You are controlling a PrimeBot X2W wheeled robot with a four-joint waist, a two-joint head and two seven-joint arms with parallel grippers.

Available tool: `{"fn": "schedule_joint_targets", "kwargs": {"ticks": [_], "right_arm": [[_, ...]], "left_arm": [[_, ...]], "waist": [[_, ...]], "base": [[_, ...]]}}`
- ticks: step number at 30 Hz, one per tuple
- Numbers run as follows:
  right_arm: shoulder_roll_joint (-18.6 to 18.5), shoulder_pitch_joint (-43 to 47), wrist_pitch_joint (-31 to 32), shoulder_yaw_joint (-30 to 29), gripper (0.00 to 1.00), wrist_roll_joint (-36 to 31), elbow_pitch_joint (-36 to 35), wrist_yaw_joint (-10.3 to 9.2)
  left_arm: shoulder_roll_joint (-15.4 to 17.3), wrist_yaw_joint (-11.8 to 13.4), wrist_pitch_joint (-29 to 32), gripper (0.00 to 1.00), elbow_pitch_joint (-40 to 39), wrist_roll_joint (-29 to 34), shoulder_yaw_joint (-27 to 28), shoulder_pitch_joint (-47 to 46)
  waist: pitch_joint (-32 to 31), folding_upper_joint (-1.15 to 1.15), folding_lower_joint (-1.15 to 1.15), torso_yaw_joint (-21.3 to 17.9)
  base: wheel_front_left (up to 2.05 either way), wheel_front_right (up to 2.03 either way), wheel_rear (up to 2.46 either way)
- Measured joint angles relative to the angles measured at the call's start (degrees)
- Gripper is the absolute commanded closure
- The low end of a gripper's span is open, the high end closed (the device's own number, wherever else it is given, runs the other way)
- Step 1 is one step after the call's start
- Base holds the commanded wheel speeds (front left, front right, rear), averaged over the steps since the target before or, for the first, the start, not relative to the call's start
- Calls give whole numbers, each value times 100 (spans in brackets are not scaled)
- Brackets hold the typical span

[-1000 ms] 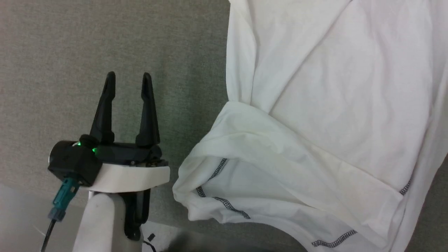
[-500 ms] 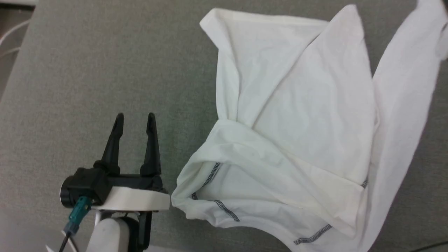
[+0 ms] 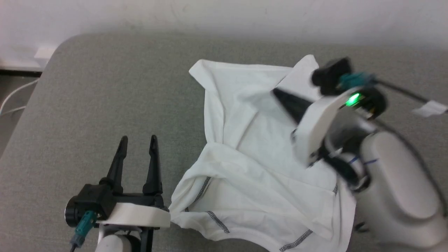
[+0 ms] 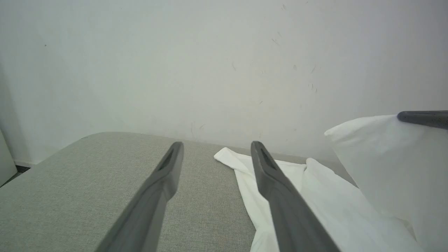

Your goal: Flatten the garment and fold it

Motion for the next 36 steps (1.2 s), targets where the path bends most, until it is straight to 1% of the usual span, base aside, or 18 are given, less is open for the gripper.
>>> {"fn": "schedule_joint_targets", "kwargs": {"ticks": [4, 8, 13, 17, 23, 24, 25, 26, 28, 31, 34, 36], "right_arm": [[560, 344, -79, 468, 100, 216, 93, 0], [833, 451, -288, 889, 100, 330, 578, 0], [916, 435, -690, 1221, 100, 472, 1346, 0], [922, 387, -1149, 1782, 100, 998, 1711, -1], [925, 32, -1756, 2457, 99, 1352, 2349, -1], [925, -16, -1813, 2555, 74, 1445, 2437, -1], [925, -64, -1845, 2669, 52, 1489, 2539, -1], [926, -91, -1917, 2761, 0, 1550, 2608, -1], [921, -147, -2083, 2958, 0, 1663, 2709, -1], [923, -203, -2501, 3228, 0, 1727, 2708, -1], [927, -260, -3101, 3373, 0, 1655, 2617, 0], [935, -262, -3572, 3331, 0, 1508, 2550, 0]], "left_arm": [[0, 0, 0, 0, 63, -1, -37, 21], [0, -5, 0, 0, 142, -5, -147, 20], [-1, -12, 0, 0, 257, -65, -343, 8], [-1, -8, 0, 0, 312, -143, -430, -10], [-1, 11, 0, 0, 338, -215, -508, -143], [-1, 23, 0, 0, 346, -216, -516, -153], [-1, 46, 0, 0, 357, -216, -528, -161], [-1, 47, 0, 0, 367, -221, -530, -168], [-1, 51, 0, 0, 405, -236, -527, -185], [-1, 51, 0, 0, 475, -241, -500, -183], [-2, 54, 0, 0, 553, -237, -436, -162], [-1, 87, 0, 0, 593, -221, -361, -106]], "waist": [[-160, 0, 0, -57], [-201, -1, 1, -10], [-106, -1, 1, 157], [82, -1, 2, 287], [375, -1, 3, 391], [409, -1, 3, 400], [435, -1, 3, 406], [455, -1, 3, 408], [454, -1, 3, 401], [376, -1, 3, 380], [239, -1, 2, 337], [137, -1, 2, 295]], "base": [[0, 0, 0], [0, 0, 0], [0, 0, 0], [0, 0, 0], [0, 0, 0], [0, 0, 0], [0, 0, 0], [0, 0, 0], [0, 0, 0], [0, 0, 0], [0, 0, 0], [0, 0, 0]]}}
